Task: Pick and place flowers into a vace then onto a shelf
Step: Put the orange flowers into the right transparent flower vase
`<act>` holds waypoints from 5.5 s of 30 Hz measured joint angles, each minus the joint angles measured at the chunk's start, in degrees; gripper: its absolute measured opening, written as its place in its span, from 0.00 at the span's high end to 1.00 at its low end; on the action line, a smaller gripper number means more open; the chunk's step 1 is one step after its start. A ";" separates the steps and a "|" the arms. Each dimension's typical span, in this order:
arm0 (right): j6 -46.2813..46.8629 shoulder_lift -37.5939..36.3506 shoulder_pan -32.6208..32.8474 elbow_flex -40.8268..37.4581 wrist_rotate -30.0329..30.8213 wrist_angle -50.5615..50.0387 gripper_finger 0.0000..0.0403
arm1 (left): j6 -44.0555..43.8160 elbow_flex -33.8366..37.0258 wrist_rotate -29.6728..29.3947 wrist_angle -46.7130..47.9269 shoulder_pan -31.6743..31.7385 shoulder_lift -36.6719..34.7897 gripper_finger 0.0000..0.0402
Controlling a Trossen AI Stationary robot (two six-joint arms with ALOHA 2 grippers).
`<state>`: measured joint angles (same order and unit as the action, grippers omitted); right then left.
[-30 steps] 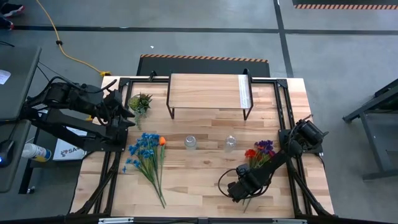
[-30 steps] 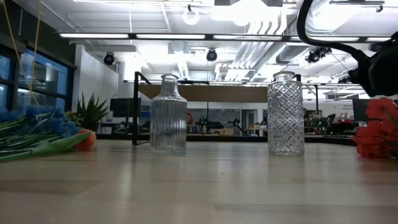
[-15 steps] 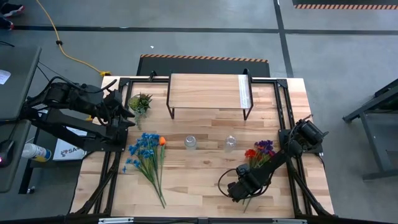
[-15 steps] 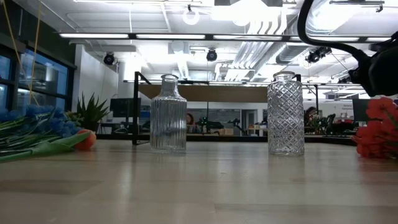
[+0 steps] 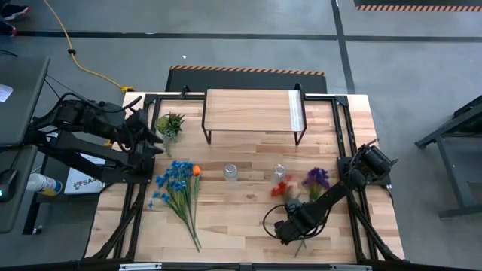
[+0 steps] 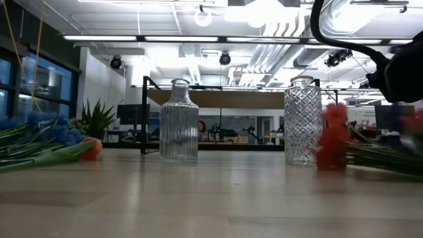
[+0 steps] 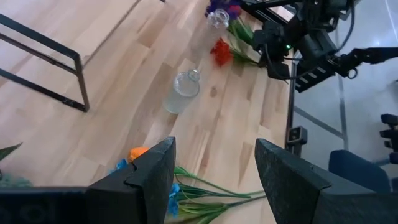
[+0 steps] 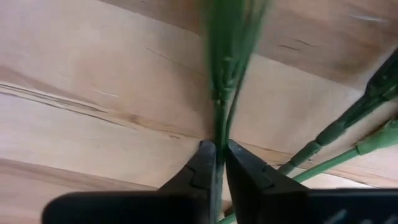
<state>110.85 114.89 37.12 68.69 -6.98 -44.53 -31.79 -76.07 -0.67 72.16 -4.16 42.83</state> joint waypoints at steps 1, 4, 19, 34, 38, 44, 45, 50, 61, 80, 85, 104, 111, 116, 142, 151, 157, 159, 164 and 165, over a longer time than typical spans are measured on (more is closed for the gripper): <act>0.02 0.00 0.00 0.00 -0.02 -0.02 0.96 | 0.00 0.00 0.10 0.00 0.02 0.00 0.37; 0.17 0.00 0.00 0.01 -0.19 -0.04 0.98 | 0.00 0.00 0.28 0.00 0.00 0.00 0.37; 1.23 0.34 1.35 1.18 -3.89 0.48 0.99 | 0.00 0.00 0.28 0.00 0.02 0.00 0.37; 1.97 1.38 5.25 9.88 -6.08 -4.17 1.00 | 0.04 0.00 0.20 -0.04 0.01 0.00 0.37; 3.19 1.37 6.99 10.97 -7.77 -4.90 1.00 | 0.04 0.00 0.25 -0.05 0.01 0.02 0.37; 5.40 1.26 8.86 10.99 -10.34 -4.96 1.00 | 0.02 0.00 0.26 -0.07 0.00 0.00 0.37; 5.51 1.25 8.90 10.99 -10.36 -4.88 1.00 | 0.02 0.00 0.26 -0.07 0.02 0.02 0.37; 5.42 1.16 8.49 11.03 -9.09 -3.99 1.00 | 0.02 0.00 0.26 -0.07 0.01 0.02 0.37; 3.32 1.05 7.13 11.13 -2.83 1.86 1.00 | -0.35 0.00 0.26 -0.61 0.02 0.02 0.37; -4.29 0.98 3.98 11.19 9.98 13.50 1.00 | -0.28 0.00 0.26 -0.74 0.02 0.02 0.37; -5.11 0.96 3.98 11.19 12.01 16.25 1.00 | -0.17 0.00 0.26 -0.81 0.01 0.02 0.37; -7.73 -1.76 1.77 11.19 15.76 14.78 1.00 | 0.02 0.00 1.38 -1.73 0.00 0.02 0.37; -9.49 -9.21 1.49 11.19 19.19 9.95 1.00 | 0.37 0.00 1.40 -1.73 0.00 0.02 0.37; -13.45 -15.02 0.74 11.19 25.32 7.61 1.00 | 0.46 0.00 1.38 -1.73 0.00 0.02 0.37; -57.36 -27.66 -7.91 11.19 71.20 5.57 1.00 | 0.46 0.00 -0.57 -1.90 0.01 0.07 0.37; -55.16 -24.74 -9.74 11.19 73.87 -3.37 1.00 | 0.42 0.00 -1.77 -2.21 0.02 0.07 0.37; -49.12 -23.74 -8.85 11.10 68.05 -7.65 1.00 | -1.45 0.00 -1.34 -2.21 0.01 0.07 0.37; -47.37 -23.81 -7.41 11.10 66.79 -9.69 1.00 | -1.49 0.00 -1.09 -2.21 0.00 0.07 0.37; -45.11 -24.59 -4.16 11.06 66.61 -15.67 1.00 | -1.51 0.00 -0.94 -2.21 0.00 0.07 0.37; -45.05 -24.61 -3.89 11.06 66.98 -16.96 1.00 | -1.51 0.00 -0.94 -2.21 0.00 0.07 0.37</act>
<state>65.80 90.28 33.23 79.75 60.00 -61.49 -33.30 -76.07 -1.61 69.95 -4.16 42.89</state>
